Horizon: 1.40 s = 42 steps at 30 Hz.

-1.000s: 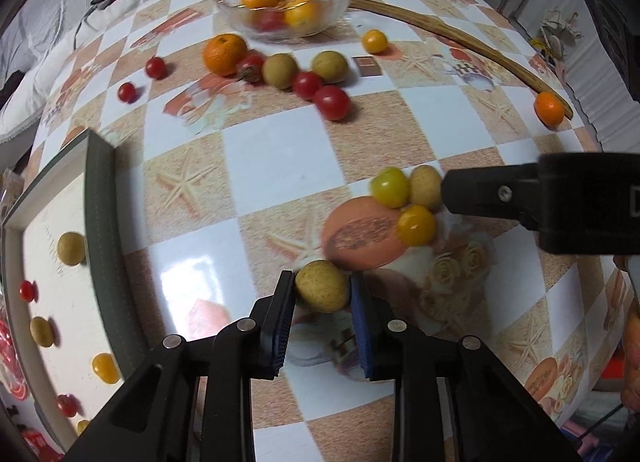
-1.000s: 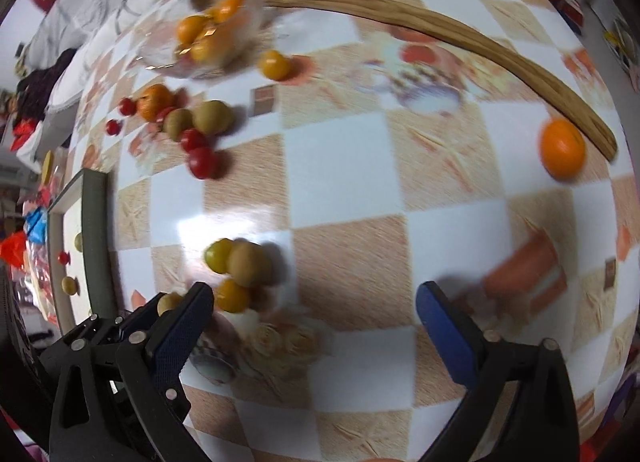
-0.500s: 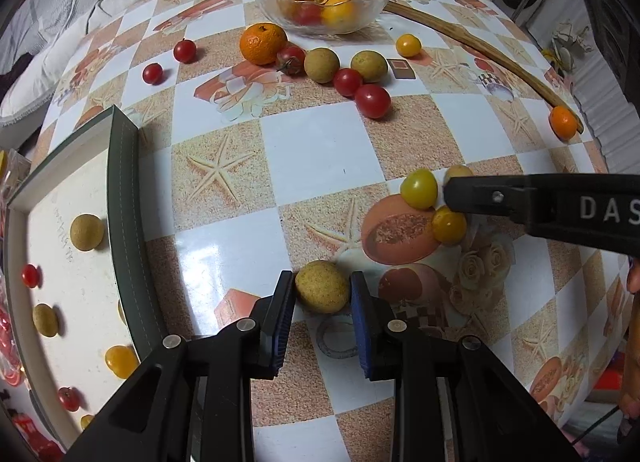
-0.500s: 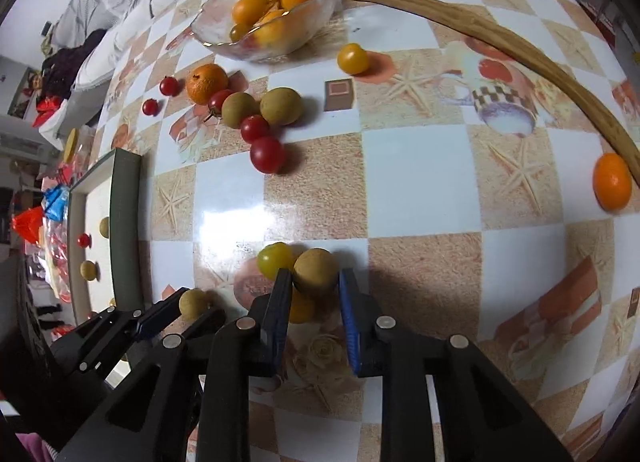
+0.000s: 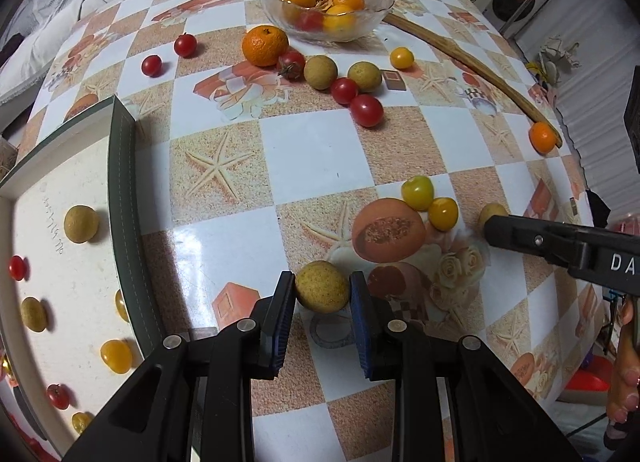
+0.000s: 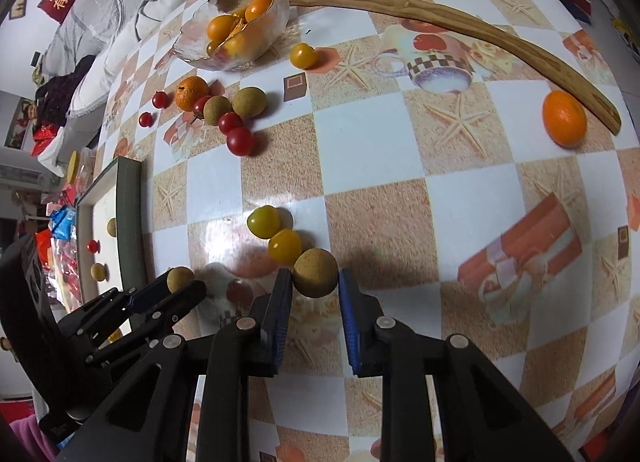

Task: Organize fruits
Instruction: 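Grasp a tan round fruit with the left tool while the right grasps another, then carry both tan fruits over the white tray and open both tools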

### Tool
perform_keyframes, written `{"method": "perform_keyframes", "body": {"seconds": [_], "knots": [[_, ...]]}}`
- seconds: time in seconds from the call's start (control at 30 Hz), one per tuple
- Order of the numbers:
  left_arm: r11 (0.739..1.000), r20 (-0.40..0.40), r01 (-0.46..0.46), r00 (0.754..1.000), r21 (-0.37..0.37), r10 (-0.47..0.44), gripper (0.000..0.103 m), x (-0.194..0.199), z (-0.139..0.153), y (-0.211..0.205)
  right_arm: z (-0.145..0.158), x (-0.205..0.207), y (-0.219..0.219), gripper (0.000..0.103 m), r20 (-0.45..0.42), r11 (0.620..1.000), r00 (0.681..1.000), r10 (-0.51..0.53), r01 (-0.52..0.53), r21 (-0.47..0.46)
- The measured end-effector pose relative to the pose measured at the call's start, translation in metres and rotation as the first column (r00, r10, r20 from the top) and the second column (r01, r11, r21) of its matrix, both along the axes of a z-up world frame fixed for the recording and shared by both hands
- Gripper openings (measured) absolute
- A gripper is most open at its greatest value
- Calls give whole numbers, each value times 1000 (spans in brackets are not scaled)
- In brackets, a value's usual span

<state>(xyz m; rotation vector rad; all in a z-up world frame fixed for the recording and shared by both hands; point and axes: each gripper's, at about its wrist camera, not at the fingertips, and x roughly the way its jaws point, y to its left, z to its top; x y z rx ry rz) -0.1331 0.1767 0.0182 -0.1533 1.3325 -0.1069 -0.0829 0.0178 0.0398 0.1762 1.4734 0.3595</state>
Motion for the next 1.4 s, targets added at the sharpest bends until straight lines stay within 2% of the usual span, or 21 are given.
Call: {"method": "perform_keyframes", "body": {"seconds": [0.37, 0.73, 1.1, 1.23, 1.4], "knots": [[1000, 50, -13, 999, -17, 14, 29, -17, 30, 22, 17, -9, 17, 26, 23, 999, 999, 35, -35, -10], [989, 89, -148, 985, 10, 146, 29, -41, 49, 91, 35, -16, 83, 26, 54, 990, 989, 140, -141, 17], [958, 64, -280, 959, 53, 277, 29, -73, 31, 167, 38, -32, 178, 26, 62, 953, 953, 297, -300, 40], [951, 48, -304, 952, 54, 302, 29, -78, 20, 182, 34, -38, 208, 26, 61, 936, 936, 348, -350, 42], [955, 32, -289, 957, 67, 288, 29, -78, 7, 186, 22, -38, 238, 26, 41, 920, 921, 387, -389, 44]]}}
